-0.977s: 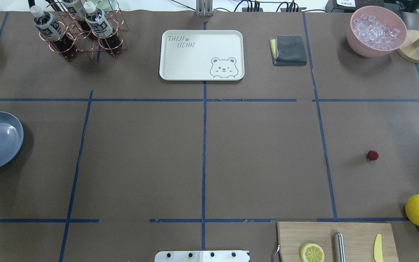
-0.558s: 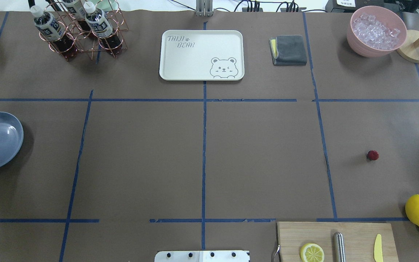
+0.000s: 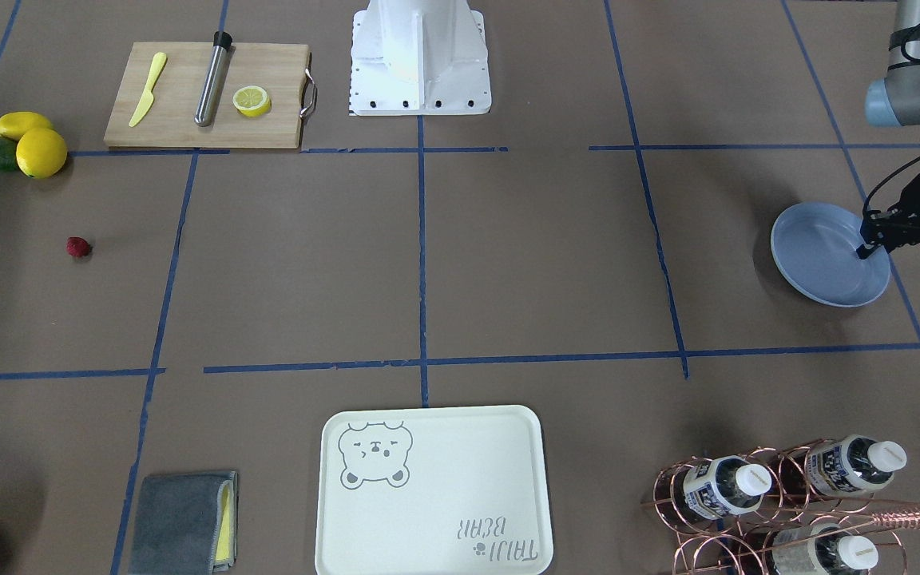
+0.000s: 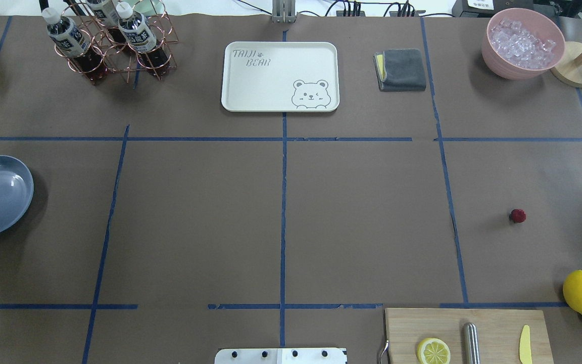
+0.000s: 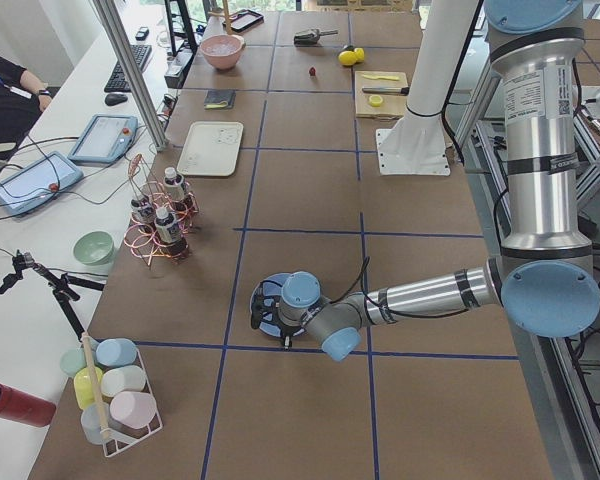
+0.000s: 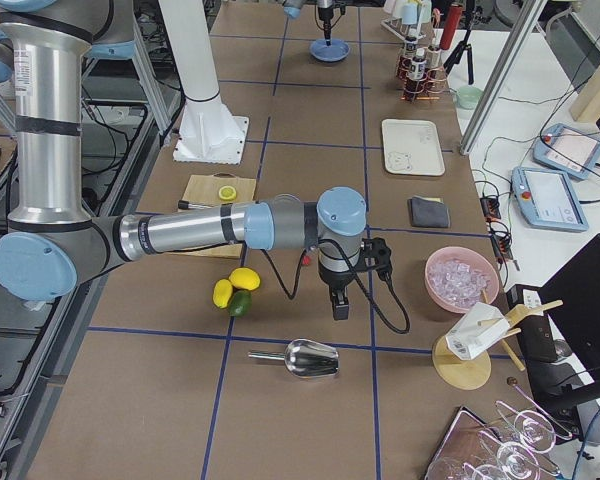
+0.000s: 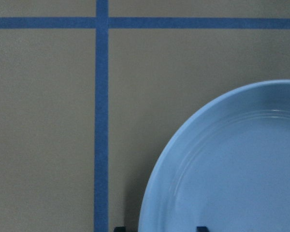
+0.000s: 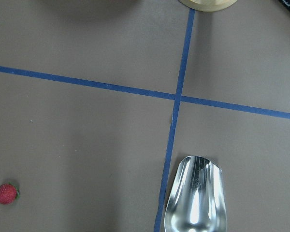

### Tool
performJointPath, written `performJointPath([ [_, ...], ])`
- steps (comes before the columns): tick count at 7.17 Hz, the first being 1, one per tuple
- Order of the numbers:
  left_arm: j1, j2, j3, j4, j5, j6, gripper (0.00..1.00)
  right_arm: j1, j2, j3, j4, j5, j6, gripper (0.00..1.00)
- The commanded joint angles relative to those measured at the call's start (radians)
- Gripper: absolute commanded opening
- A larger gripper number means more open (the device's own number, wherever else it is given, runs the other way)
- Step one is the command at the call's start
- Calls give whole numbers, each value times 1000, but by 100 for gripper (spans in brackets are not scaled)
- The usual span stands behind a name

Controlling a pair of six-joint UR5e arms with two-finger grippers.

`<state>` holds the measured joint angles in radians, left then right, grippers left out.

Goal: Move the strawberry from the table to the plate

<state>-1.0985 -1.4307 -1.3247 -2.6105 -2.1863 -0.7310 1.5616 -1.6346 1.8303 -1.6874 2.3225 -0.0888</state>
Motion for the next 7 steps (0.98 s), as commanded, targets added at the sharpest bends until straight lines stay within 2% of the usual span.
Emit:
performJointPath([
  [1,0,-1,-28,-3,-4,-2,0,1,-1,18,-2,0,0,100],
  [3,-12,10,-132,73,-59,-1,0,1,-2,21,0,-2,0,100],
  [4,-88,0,-225,218,-117,7,0,2,-2,21,-2,-2,0,100],
  [5,-119,-7,-357,400,-119,13,0,0,-1,23,-2,-2,0,100],
  [6,-127,-49,-461,566,-119,13,0,1,-1,23,-2,-2,0,100],
  [7,-156,-139,-499,689,-118,7,0,0,-1,23,0,-2,-2,100],
])
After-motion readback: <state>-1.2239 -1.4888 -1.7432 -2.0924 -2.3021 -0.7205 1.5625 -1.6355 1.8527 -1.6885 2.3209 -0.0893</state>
